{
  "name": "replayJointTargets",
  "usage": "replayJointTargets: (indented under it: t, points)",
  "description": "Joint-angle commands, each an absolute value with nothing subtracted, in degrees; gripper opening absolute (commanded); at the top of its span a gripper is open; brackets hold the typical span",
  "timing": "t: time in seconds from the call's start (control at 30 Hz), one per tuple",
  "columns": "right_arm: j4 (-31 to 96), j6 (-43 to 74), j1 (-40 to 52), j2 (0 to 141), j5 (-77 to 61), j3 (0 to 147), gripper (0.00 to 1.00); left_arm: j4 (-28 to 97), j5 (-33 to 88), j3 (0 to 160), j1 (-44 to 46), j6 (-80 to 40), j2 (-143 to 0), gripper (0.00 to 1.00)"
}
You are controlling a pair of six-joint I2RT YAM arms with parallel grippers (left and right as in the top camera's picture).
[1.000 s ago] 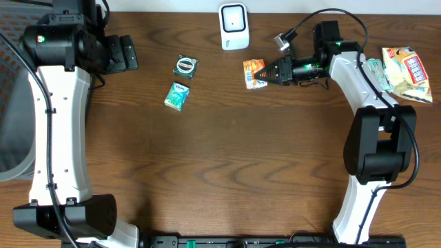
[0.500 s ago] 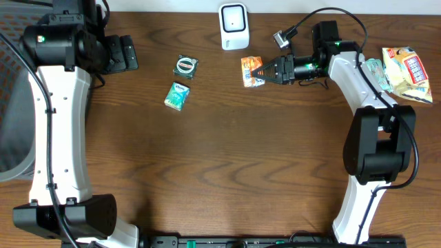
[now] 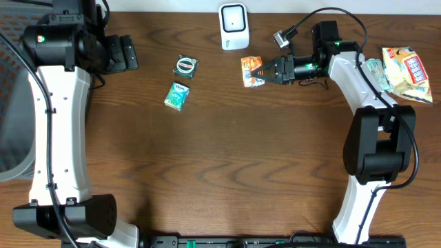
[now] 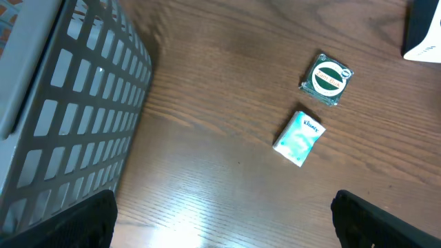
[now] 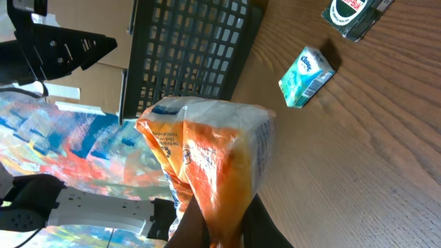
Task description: Scan the item barcode
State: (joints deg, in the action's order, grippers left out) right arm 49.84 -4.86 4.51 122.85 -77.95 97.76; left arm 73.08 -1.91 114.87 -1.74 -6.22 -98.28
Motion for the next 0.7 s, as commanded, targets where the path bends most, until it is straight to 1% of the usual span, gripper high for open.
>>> replayJointTargets:
  t: [0.0,0.67]
  points:
    - [49.84,-5.89,4.60,122.02,-80.05,97.60,0.01,73.08,-2.83,114.58,-1.98,-6.72,-98.50,0.98]
    - [49.45,-5.89,5.21,122.02,-77.91,97.60,0.01,73.08,-2.83,114.58,-1.98,-6.74,-98.50,0.98]
